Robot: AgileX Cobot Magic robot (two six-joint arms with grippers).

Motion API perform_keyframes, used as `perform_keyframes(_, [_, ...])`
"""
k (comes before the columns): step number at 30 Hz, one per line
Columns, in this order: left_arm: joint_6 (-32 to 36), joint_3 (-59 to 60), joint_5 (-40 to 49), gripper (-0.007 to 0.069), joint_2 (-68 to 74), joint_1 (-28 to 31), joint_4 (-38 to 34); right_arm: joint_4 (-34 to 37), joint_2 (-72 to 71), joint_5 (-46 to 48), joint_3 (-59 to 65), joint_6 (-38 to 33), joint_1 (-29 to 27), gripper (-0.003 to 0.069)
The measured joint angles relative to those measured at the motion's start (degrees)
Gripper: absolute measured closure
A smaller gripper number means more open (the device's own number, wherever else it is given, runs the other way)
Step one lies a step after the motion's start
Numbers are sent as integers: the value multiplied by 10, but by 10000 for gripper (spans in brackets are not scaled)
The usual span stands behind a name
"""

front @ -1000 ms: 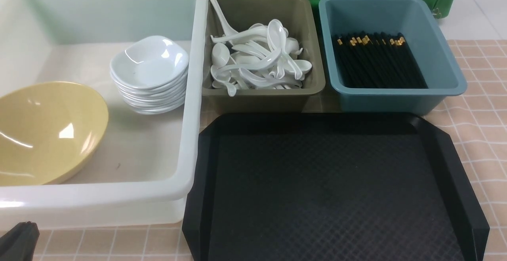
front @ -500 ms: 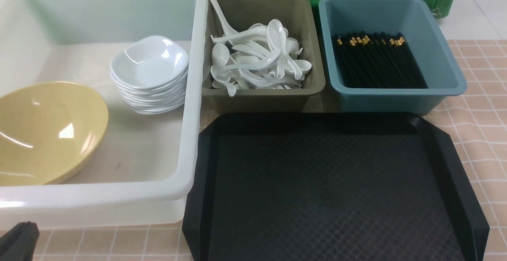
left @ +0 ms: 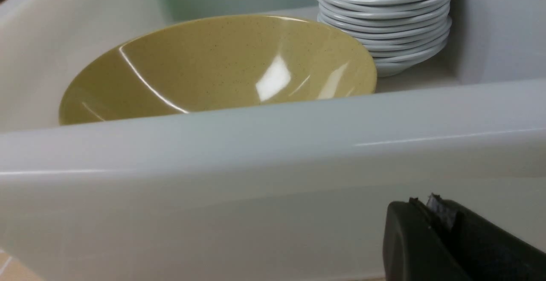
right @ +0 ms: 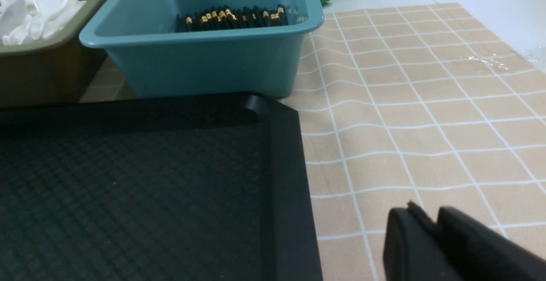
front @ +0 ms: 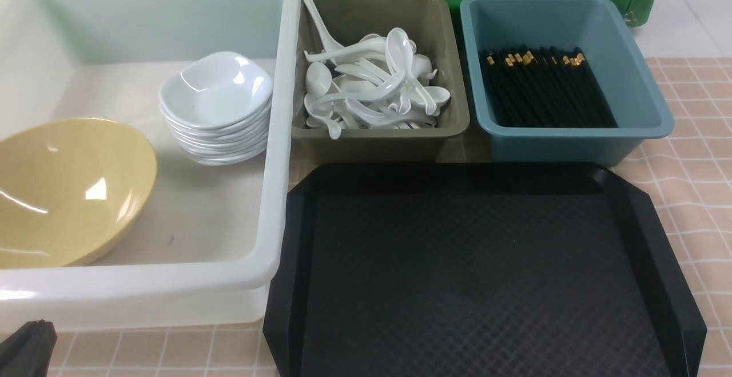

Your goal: On brown table put chopsticks spoon bowls plates into blue grey white boxes.

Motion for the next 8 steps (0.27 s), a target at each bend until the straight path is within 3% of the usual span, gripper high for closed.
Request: perform_keyframes(8, [0,0,0,623,0,0,0,0,0,0,0,0,0,520])
